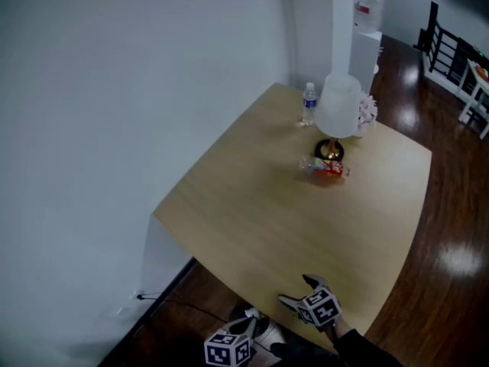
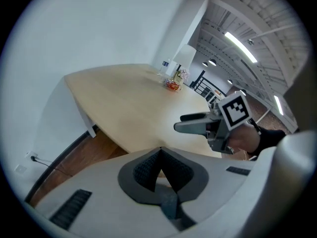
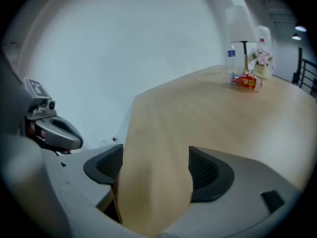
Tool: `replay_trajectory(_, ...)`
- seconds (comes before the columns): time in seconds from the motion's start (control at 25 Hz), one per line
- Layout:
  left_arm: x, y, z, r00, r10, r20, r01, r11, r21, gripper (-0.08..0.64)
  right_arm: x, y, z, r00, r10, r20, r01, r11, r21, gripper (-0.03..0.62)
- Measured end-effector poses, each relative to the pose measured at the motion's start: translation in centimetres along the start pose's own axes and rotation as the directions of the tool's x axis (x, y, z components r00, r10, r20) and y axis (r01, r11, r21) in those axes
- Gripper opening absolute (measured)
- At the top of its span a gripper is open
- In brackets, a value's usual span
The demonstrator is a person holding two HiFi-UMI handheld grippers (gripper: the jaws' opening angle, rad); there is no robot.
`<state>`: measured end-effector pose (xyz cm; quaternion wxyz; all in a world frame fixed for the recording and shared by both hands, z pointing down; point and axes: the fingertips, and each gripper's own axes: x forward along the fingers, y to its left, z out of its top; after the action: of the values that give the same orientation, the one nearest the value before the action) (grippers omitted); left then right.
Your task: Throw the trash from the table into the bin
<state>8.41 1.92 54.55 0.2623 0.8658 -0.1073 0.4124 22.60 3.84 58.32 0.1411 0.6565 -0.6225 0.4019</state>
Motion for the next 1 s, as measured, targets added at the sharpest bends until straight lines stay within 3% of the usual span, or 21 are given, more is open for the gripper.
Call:
replay_trajectory(0.12,2.0,-0.9,2.6,0.999,-0.028,-0.035,0.030,0.998,0.053,0.003,0.1,-7.5,3.9,0.994,-0.102,0.050,0.101,0.995,0.023,0.431)
replay_trajectory(0.32,5.1,-2.2,6.1,0.995,-0.051,-0.083,0.060,0.992,0.108,0.003,0.0,-19.2,10.1,0.961,-0.254,0.110,0.253,0.967,0.022,0.431)
replay_trajectory(0.6,8.1,-3.4,8.4,0.987,-0.072,-0.143,0.097,0.980,0.176,0.003,-0.7,-31.2,18.3,0.903,-0.386,0.189,0.399,0.916,-0.033,0.431)
replay_trajectory(0.84,9.3,-3.6,7.7,0.980,-0.066,-0.190,0.101,0.978,0.181,0.003,1.4,-37.1,21.8,0.914,-0.387,0.121,0.405,0.887,-0.224,0.449)
replay_trajectory(1.0,9.7,-3.5,7.1,0.976,-0.063,-0.208,0.099,0.981,0.166,0.003,3.4,-38.2,23.1,0.937,-0.347,0.045,0.339,0.865,-0.371,0.463)
